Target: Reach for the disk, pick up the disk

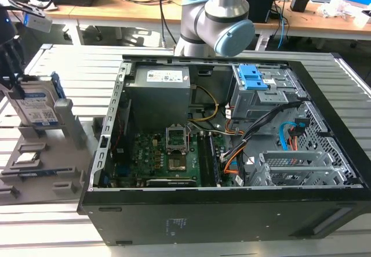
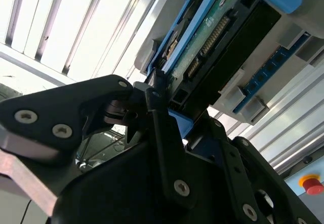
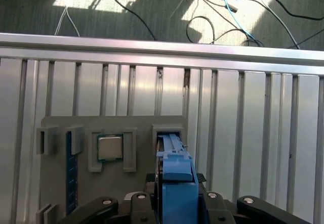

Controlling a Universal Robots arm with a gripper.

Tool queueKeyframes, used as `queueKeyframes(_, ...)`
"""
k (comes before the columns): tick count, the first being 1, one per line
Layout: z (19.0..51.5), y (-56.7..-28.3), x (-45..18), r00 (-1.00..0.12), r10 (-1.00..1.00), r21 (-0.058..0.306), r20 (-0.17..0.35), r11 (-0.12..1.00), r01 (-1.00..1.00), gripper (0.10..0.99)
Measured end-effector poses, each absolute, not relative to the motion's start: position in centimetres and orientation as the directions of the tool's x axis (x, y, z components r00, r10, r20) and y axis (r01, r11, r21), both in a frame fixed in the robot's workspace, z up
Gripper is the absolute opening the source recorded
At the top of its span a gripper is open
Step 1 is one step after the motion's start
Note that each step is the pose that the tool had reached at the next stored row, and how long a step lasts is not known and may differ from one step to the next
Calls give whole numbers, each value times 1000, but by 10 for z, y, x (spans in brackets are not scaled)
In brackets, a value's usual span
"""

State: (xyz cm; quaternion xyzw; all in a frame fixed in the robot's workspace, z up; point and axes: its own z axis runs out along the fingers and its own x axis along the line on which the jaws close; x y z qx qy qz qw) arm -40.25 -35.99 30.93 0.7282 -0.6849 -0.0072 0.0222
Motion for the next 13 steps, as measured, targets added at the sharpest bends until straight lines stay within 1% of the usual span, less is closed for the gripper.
queueKeyframes(13,325,-359,-402,62,-998,43,33,-60,-997,365)
